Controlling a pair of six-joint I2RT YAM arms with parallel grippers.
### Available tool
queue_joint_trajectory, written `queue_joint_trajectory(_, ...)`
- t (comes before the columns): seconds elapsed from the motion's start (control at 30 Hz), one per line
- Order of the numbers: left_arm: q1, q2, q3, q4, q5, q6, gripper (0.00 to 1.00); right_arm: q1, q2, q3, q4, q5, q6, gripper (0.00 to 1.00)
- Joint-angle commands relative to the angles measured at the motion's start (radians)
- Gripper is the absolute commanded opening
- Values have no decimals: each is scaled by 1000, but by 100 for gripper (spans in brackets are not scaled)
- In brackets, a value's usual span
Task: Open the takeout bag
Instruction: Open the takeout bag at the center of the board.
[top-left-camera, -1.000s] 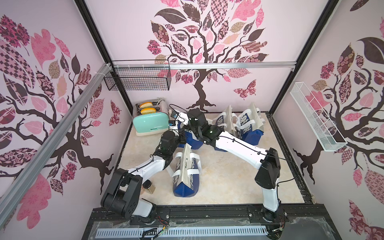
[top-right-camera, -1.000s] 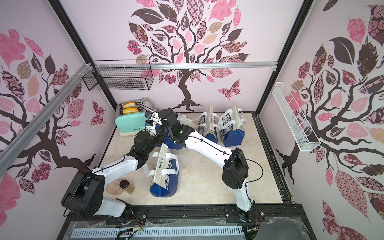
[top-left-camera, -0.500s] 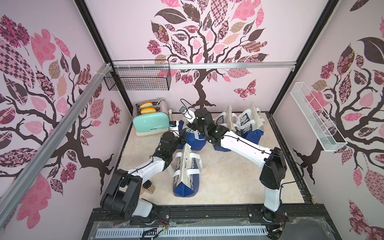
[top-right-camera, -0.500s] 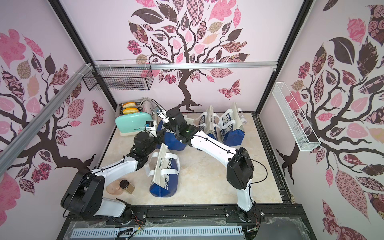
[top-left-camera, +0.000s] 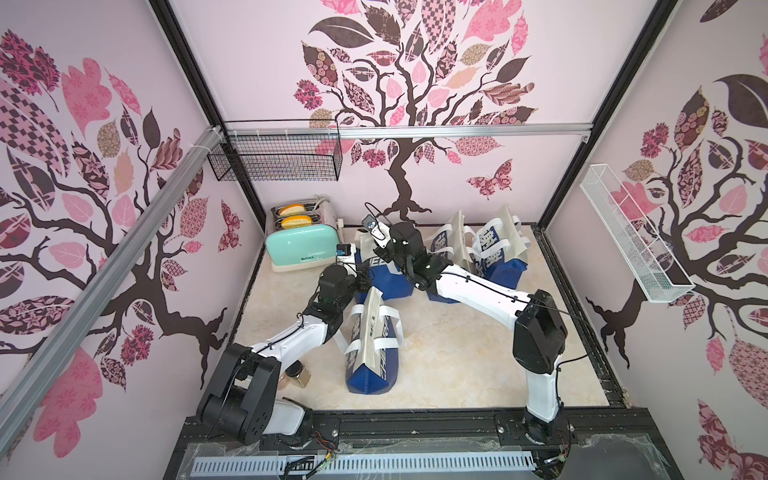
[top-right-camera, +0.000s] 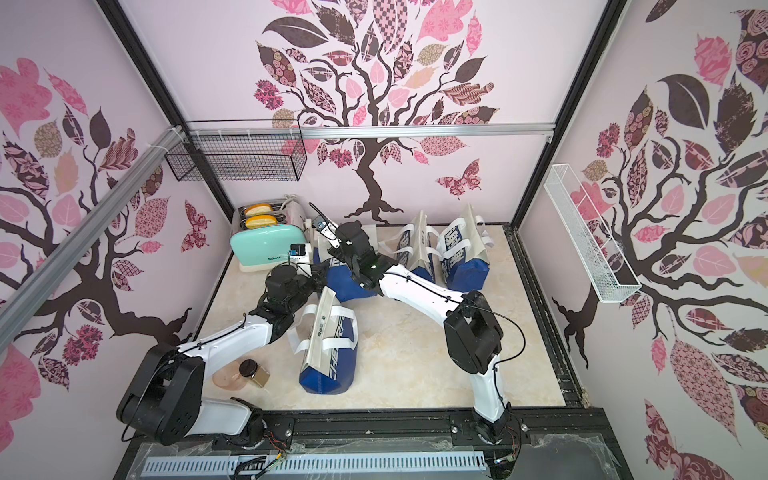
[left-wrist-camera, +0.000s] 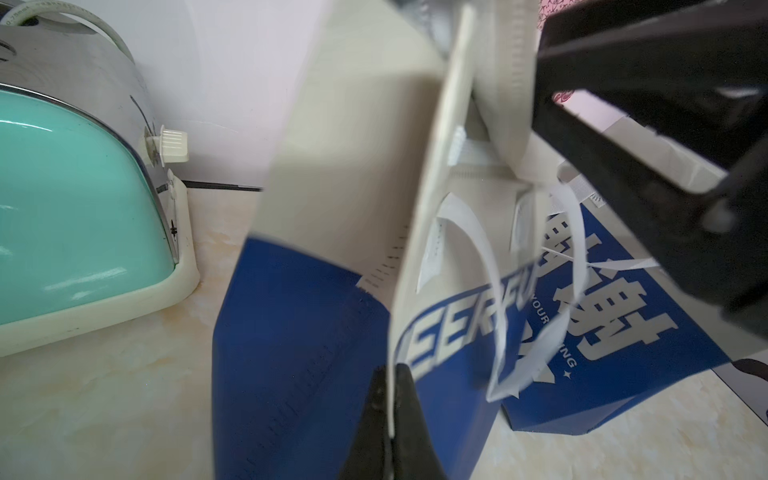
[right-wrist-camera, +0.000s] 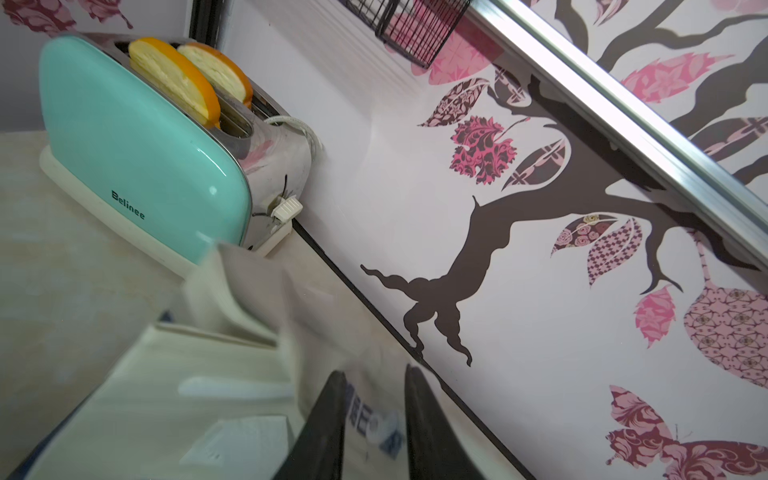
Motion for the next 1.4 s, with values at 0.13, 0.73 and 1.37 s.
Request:
queue_joint_trajectory(0.13, 1, -34, -23, -3, 15, 15, 0, -12, 73, 7, 14, 71, -16, 29)
queue_joint_trajectory(0.73, -19, -45, -34, 2, 12, 66, 0, -10, -12, -68, 94, -73, -8, 53)
queue_joint_trajectory(1.37, -63, -58, -42, -11, -1, 138, 0, 11, 58, 16, 120, -12, -120, 46)
